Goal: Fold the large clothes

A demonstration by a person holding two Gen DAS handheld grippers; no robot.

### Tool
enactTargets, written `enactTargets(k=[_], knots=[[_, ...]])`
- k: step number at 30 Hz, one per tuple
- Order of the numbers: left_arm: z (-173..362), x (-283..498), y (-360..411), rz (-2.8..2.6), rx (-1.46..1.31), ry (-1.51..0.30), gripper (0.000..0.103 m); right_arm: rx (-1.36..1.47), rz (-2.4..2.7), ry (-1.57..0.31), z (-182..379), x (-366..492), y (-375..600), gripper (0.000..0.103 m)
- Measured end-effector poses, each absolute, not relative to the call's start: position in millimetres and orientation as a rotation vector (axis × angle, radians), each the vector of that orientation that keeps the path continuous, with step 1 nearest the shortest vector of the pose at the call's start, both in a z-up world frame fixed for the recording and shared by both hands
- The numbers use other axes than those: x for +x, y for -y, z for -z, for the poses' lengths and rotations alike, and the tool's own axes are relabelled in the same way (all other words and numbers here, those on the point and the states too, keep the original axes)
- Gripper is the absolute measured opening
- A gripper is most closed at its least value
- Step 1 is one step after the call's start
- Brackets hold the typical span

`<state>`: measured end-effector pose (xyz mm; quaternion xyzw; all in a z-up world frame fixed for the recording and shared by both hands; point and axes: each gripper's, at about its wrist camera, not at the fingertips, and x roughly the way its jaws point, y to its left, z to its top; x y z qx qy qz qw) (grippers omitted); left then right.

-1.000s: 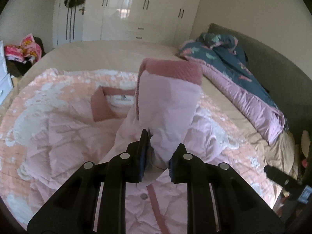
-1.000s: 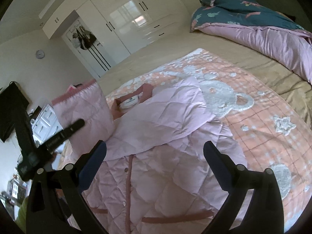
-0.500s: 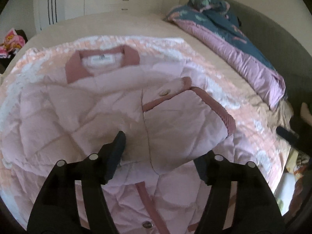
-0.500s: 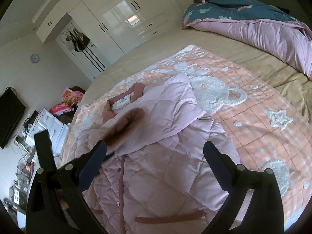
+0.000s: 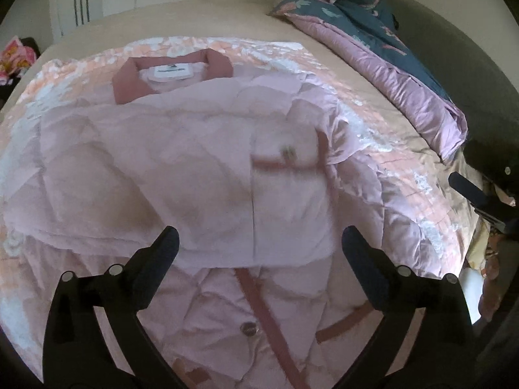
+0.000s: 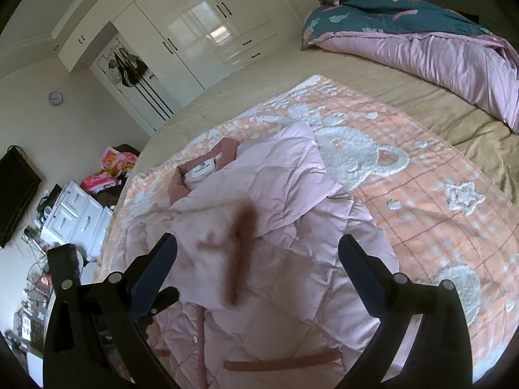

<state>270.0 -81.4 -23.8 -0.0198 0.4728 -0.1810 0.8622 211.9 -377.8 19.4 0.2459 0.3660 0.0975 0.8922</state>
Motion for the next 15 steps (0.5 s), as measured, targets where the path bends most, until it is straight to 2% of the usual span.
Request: enactTargets(k=[15], knots=[[-15,271,15,0.251,-0.087,-0.914,0.094,0.468,-0.238,-0.782,-23,213,348,0.099]])
